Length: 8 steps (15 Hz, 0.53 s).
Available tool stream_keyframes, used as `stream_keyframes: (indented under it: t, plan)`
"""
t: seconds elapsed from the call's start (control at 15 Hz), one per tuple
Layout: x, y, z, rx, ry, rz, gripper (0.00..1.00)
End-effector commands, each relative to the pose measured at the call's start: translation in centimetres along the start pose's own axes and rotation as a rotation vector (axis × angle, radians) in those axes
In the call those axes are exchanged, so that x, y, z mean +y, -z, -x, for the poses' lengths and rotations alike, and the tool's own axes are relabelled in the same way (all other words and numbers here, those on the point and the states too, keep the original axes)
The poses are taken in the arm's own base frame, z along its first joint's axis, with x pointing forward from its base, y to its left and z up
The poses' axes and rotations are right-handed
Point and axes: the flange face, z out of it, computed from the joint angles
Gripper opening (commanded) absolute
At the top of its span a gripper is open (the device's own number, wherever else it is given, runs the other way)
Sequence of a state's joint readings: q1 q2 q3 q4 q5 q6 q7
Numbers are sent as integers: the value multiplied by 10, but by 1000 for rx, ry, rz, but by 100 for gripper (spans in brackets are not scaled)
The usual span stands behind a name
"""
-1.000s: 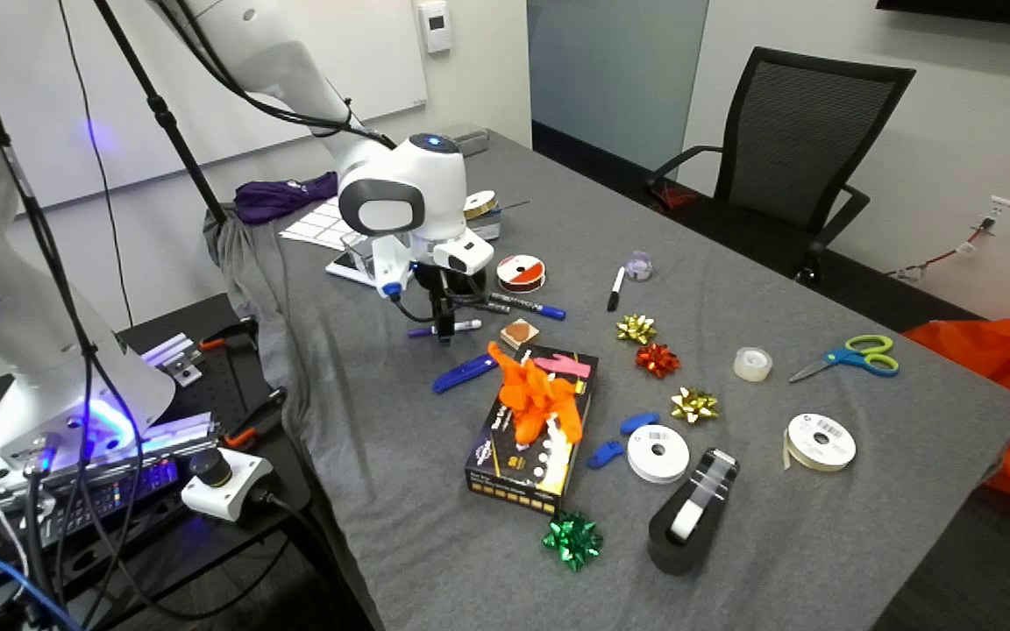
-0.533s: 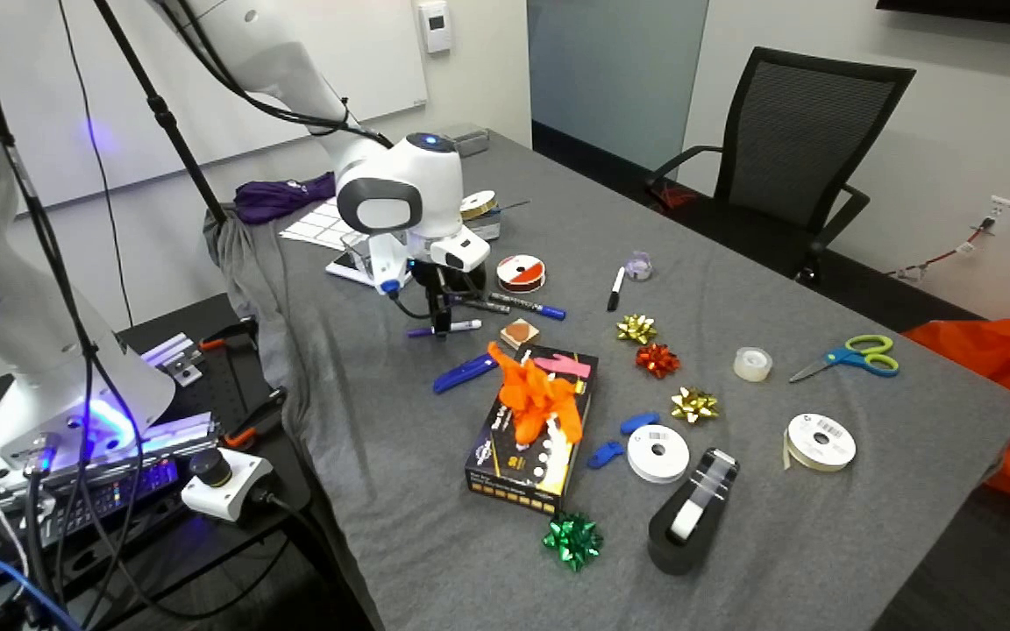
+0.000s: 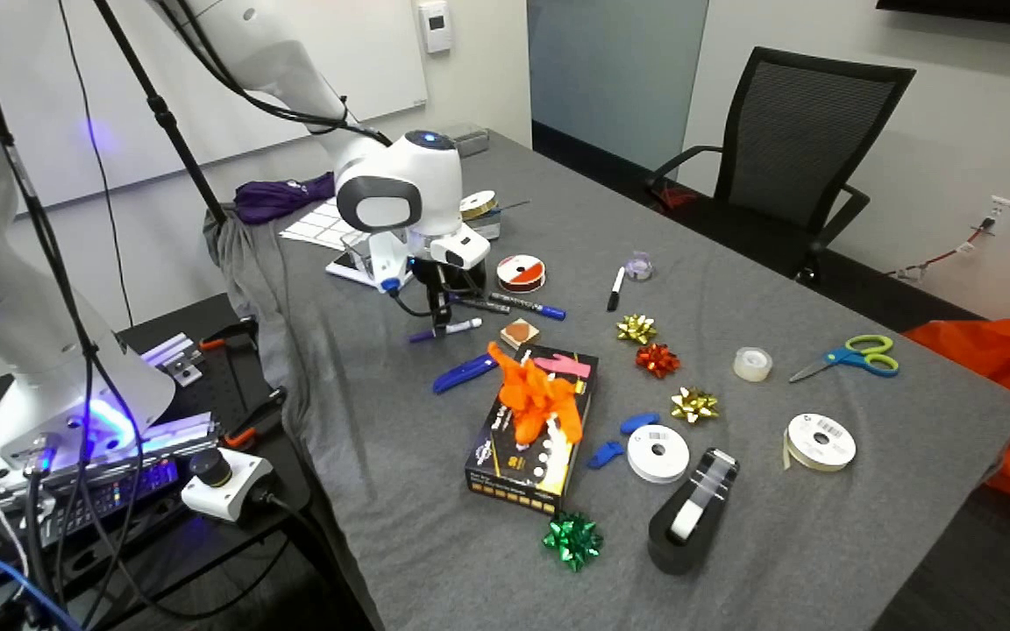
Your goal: Move the black cup forward and place the purple marker first then the blue blade cutter
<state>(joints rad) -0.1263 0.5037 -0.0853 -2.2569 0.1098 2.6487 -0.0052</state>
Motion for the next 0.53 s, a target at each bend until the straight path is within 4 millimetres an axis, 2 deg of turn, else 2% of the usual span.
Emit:
stream_keyframes:
  t: [0.0, 0.27, 0.33, 0.47]
  plan:
    - [2, -5, 2, 18, -3, -9, 2]
    - [5, -5, 1, 29, 1, -5, 0]
    - [5, -5, 1, 32, 2, -4, 26]
    - [6, -6, -1, 40, 1, 0, 33]
